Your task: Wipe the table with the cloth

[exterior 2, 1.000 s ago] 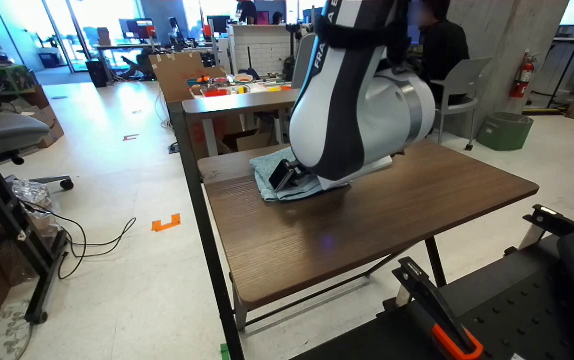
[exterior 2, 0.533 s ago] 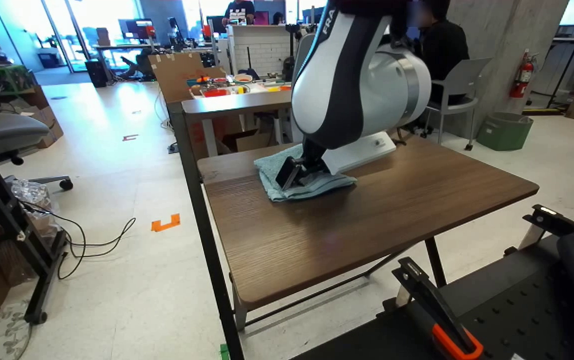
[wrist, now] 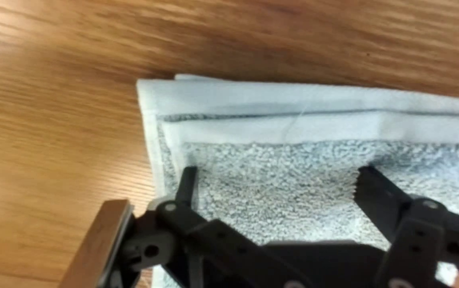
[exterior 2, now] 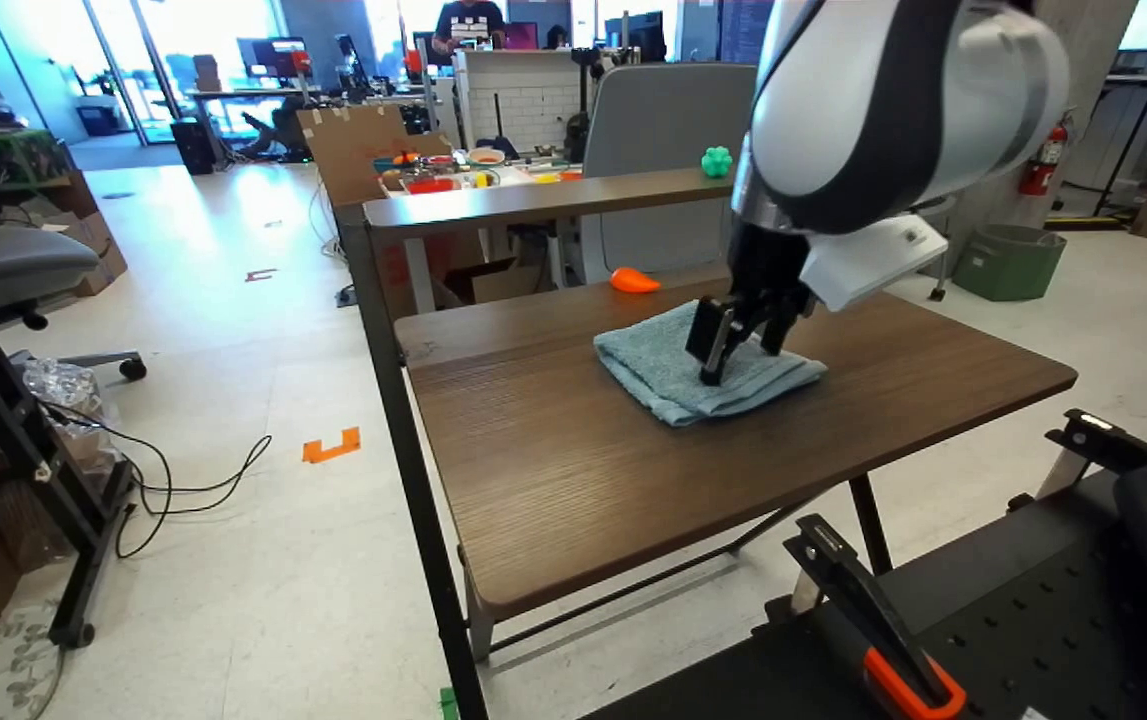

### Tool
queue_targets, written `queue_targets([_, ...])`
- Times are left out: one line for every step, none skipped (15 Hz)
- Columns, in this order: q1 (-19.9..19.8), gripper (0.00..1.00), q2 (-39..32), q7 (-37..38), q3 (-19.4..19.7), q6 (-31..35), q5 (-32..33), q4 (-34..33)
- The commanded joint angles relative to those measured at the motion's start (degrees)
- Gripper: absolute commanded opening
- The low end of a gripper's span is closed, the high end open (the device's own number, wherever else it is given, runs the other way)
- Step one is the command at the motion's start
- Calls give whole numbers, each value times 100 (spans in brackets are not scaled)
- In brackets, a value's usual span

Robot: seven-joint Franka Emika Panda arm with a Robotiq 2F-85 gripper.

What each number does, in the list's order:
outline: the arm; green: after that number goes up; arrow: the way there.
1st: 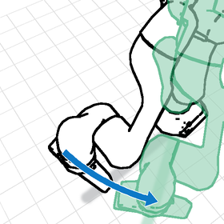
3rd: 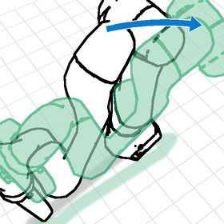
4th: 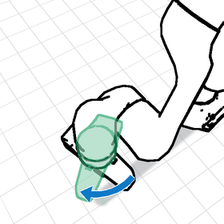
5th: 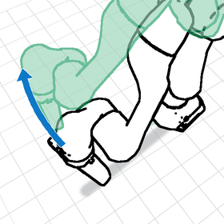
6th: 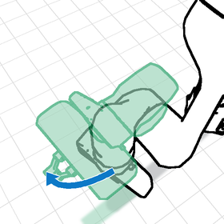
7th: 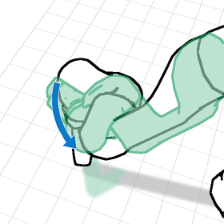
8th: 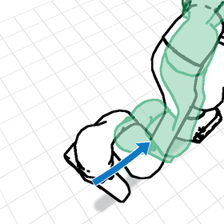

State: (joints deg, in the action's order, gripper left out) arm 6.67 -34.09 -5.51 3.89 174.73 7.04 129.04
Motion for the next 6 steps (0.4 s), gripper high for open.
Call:
queue_targets([-16,100,1319,-28,259,554,226,1354])
queue_targets([-183,100,1632,-120,163,686,200,1640])
queue_targets([-258,100,1979,-76,128,658,115,1913])
queue_targets([-124,100,1175,-14,166,538,94,1191])
queue_targets([-172,100,1470,-12,165,547,93,1445])
queue_targets([-206,100,1698,-10,161,548,95,1634])
